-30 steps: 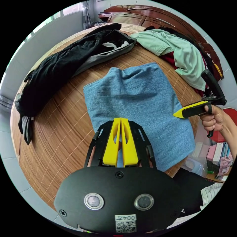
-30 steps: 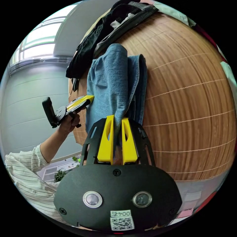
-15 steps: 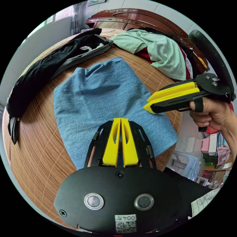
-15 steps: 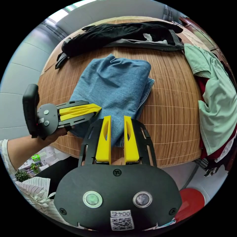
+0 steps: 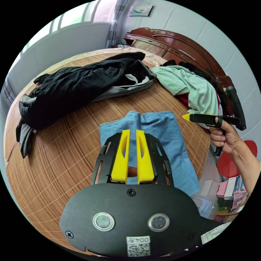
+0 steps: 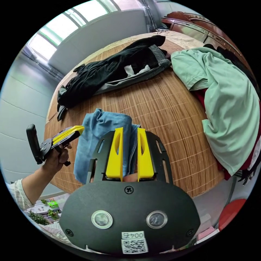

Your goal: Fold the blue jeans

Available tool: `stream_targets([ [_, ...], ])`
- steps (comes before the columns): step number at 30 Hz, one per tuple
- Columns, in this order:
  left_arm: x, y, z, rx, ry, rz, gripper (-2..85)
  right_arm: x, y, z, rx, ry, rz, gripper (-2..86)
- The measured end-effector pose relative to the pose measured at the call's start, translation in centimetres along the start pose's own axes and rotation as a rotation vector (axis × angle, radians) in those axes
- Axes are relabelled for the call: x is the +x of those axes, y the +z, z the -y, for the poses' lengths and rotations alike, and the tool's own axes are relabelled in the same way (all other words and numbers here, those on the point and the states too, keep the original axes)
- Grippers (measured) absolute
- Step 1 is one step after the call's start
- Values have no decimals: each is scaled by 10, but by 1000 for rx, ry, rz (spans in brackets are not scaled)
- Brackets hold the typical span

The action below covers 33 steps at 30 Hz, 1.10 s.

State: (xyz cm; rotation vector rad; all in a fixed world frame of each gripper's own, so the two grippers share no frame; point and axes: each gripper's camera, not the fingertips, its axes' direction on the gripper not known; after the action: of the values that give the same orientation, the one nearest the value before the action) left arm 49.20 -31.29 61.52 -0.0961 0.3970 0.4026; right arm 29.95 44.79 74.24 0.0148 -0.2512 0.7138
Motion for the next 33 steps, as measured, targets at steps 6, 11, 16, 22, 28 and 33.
stream_targets([
  [6, -5, 33, 11, -21, 4, 6, 58, 27, 26, 24, -38, 70, 137, 102],
  [11, 4, 56, -11, -21, -24, 52, 80, 33, 46, 37, -107, -14, 188, 96],
  [16, 6, 68, -31, -12, -77, 104, 111, 45, 55, 41, -54, -26, 158, 35],
  [22, 5, 69, -54, 25, -133, 130, 114, 152, 94, -13, 101, 590, 533, 3],
  [28, 17, 68, -68, 42, -104, 147, 117, 73, 42, 31, 97, -114, 272, 51],
  [33, 15, 68, -75, 42, -119, 133, 116, -11, 77, 68, -109, -652, 55, 69],
])
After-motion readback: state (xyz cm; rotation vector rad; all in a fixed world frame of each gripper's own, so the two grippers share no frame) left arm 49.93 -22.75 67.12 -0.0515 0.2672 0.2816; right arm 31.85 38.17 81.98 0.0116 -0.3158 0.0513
